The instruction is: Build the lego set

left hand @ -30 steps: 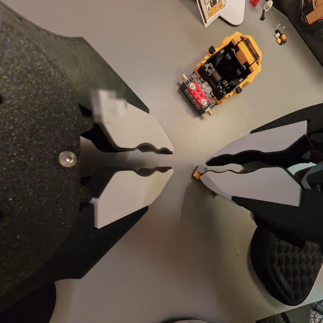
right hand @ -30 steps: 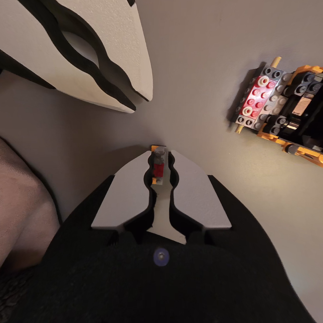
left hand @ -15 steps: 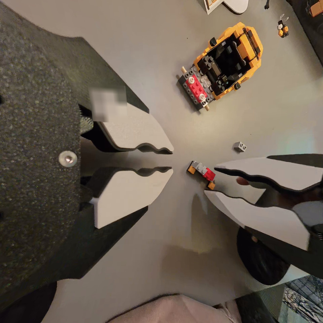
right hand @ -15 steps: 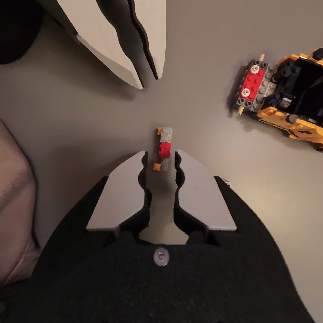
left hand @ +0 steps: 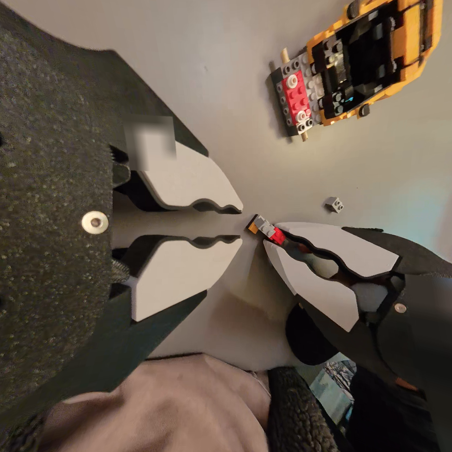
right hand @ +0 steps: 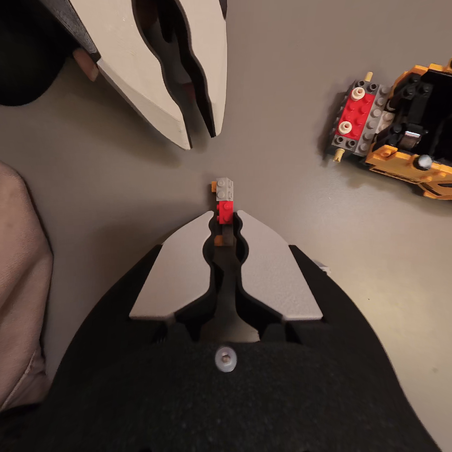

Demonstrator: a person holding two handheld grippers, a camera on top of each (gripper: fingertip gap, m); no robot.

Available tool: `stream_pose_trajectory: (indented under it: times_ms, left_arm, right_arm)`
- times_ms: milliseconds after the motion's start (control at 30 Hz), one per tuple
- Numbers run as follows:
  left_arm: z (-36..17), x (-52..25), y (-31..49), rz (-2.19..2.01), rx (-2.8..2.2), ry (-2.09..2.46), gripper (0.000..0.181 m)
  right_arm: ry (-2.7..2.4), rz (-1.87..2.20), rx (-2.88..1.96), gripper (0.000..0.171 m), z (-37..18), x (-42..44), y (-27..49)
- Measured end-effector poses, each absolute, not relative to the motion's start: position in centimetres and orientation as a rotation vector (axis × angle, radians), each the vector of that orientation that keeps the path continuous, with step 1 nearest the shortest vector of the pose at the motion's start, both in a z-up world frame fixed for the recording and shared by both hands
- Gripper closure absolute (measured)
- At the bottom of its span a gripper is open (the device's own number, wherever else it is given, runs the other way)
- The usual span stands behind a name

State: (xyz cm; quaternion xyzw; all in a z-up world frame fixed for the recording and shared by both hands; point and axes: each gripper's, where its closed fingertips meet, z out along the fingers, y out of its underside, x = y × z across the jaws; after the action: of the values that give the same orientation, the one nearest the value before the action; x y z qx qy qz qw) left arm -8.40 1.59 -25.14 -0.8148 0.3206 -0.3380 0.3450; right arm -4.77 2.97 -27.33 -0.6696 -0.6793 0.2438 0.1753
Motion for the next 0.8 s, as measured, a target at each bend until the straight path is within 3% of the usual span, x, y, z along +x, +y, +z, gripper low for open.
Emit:
stream_pose_trajectory:
  times_ms: [400, 500, 633, 800]
  left_arm:
    - [-23.0, -6.1, 1.6, -1.527, -2.181, 0.171, 0.136]
    - [-23.0, -6.0, 1.9, -1.546, -2.183, 0.130, 0.138]
    - [-23.0, -5.9, 1.8, -1.564, -2.173, 0.140, 0.160]
    - [-22.5, -6.3, 1.7, -1.520, -2.112, 0.214, 0.161]
  right_arm:
    - [-1.875, 0.817, -1.669, 0.160, -24.6, -5.8, 2.3]
    - [-1.891, 0.809, -1.596, 0.160, -24.2, -6.1, 2.1]
    - [-1.901, 0.766, -1.482, 0.160, -24.0, -6.6, 2.0]
    - [-1.888, 0.612, -1.234, 0.160, -23.4, -7.1, 2.2]
